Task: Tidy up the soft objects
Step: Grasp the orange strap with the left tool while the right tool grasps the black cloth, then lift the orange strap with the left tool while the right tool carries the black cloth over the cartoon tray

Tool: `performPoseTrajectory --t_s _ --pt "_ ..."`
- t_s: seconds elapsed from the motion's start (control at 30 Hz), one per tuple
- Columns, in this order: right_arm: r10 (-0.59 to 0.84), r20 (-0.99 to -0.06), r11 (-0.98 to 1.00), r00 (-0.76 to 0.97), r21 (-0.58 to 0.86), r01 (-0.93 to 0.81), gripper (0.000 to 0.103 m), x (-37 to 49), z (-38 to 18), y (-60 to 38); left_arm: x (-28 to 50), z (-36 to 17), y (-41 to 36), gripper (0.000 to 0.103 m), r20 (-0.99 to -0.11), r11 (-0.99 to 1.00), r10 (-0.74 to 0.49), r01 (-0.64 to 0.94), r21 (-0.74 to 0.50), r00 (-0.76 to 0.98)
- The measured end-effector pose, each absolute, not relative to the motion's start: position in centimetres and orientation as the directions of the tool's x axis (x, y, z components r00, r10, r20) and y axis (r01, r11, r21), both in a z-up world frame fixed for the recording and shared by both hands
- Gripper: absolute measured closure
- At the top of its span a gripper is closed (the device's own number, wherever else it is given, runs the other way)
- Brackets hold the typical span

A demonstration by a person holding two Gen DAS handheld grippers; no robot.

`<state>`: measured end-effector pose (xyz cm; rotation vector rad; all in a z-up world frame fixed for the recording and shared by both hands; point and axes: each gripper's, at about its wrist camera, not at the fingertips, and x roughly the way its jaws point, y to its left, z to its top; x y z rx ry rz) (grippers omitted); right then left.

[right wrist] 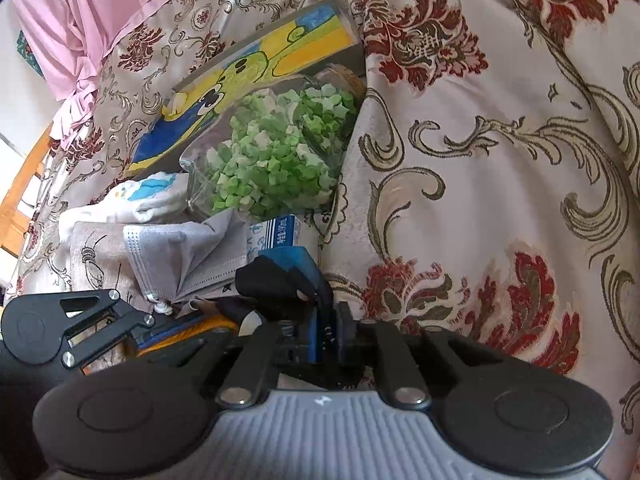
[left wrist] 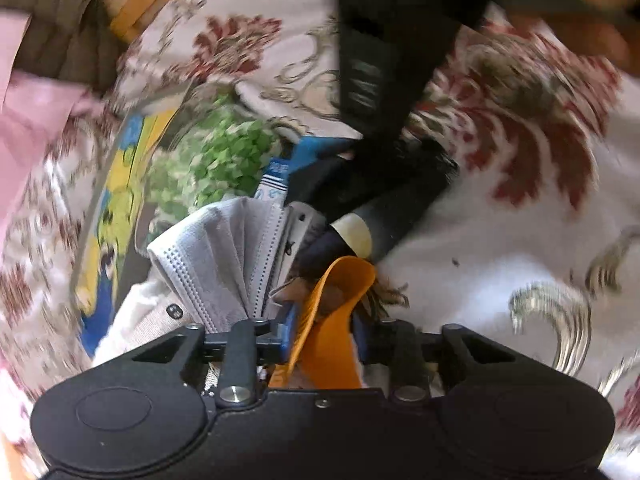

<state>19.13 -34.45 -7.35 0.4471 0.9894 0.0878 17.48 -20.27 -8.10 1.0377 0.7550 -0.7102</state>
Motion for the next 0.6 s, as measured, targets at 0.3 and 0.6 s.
performPoseTrajectory --t_s 0.3,0.6 --pt "0.309 -0.792 0.916 0.528 0.396 0.059 0.046 18.9 -7.1 -33.6 19.5 -5.1 -15.3 0.086 -0.778 0.758 -0.350 0.646 0.092 0.522" --pt "0.225 -0.845 0.974 0.486 0.206 -0.094 0.039 18.7 -7.7 -29.6 18.9 -4.4 -9.0 0.089 -0.666 0.869 -0.482 0.408 -0.279 0.569"
